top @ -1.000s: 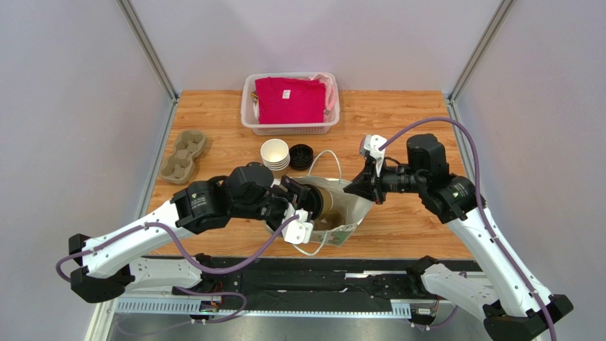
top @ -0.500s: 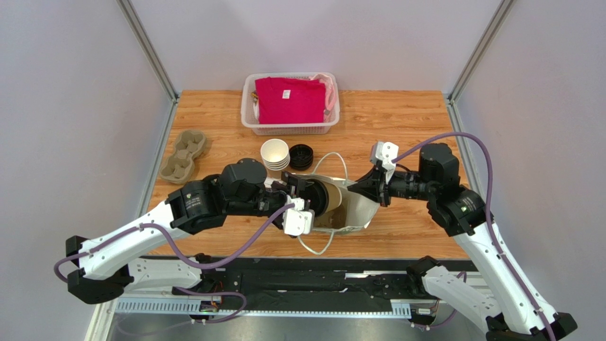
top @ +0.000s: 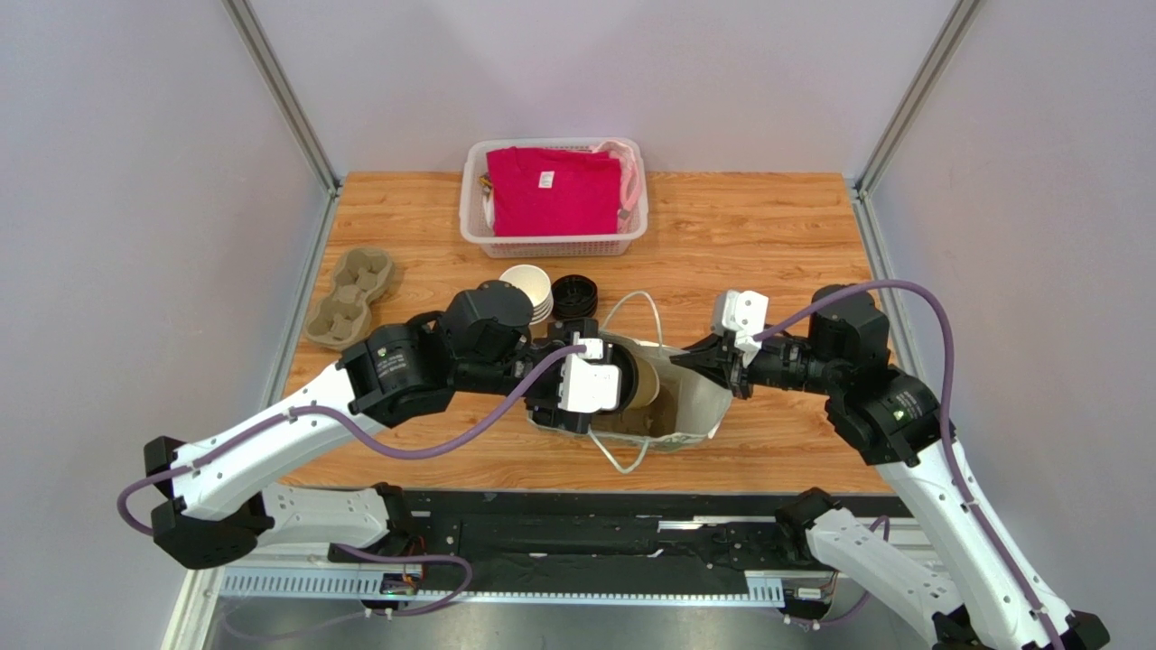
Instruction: Pack the takeout coffee
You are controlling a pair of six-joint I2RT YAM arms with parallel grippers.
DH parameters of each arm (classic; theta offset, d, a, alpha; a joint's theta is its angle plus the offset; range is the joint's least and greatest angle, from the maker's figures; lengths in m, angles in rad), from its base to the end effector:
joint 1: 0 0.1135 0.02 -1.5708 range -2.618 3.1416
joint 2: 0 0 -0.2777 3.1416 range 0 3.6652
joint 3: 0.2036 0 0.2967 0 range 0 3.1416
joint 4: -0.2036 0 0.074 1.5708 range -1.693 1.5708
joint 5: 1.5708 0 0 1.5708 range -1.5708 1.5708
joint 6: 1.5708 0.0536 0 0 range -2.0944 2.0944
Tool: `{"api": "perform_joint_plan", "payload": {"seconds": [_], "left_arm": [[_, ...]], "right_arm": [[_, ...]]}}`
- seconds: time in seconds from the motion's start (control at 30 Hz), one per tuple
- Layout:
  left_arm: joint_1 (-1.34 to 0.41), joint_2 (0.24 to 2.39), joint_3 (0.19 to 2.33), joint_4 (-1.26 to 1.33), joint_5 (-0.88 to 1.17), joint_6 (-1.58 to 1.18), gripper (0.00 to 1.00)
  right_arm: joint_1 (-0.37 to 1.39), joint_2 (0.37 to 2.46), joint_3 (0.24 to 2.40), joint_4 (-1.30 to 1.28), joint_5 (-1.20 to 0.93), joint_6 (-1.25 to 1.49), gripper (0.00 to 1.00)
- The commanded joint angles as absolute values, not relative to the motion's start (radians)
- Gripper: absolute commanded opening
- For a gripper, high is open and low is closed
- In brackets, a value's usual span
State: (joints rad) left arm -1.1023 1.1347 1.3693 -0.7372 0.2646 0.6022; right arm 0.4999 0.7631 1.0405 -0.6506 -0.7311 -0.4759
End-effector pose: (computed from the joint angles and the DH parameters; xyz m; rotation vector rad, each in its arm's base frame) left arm 0.1146 -0.2575 0.4305 1.6891 1.2576 -0.5779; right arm 0.1482 0.1217 0.4012 -1.2921 1.4056 0.7221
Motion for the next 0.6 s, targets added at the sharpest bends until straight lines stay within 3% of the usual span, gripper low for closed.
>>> {"api": "perform_joint_plan", "payload": {"seconds": [0.0, 0.4, 0.57], "left_arm": [[-1.088, 1.154, 1.405, -0.798, 0.314, 0.532, 0.0], [-1.035, 1.143, 1.422, -0.857, 0.376, 0.479, 0.0], [-1.035, 1.173, 1.42, -0.802, 0.362, 0.468, 0.0]], "right_arm": [[0.511, 0.749, 1.088, -0.6, -0.739, -0.543, 0.0], [0.511, 0.689, 1.034, -0.63, -0.729, -0.666, 0.0], [0.515, 0.715, 1.06, -0.624, -0.727, -0.571, 0.0]]}}
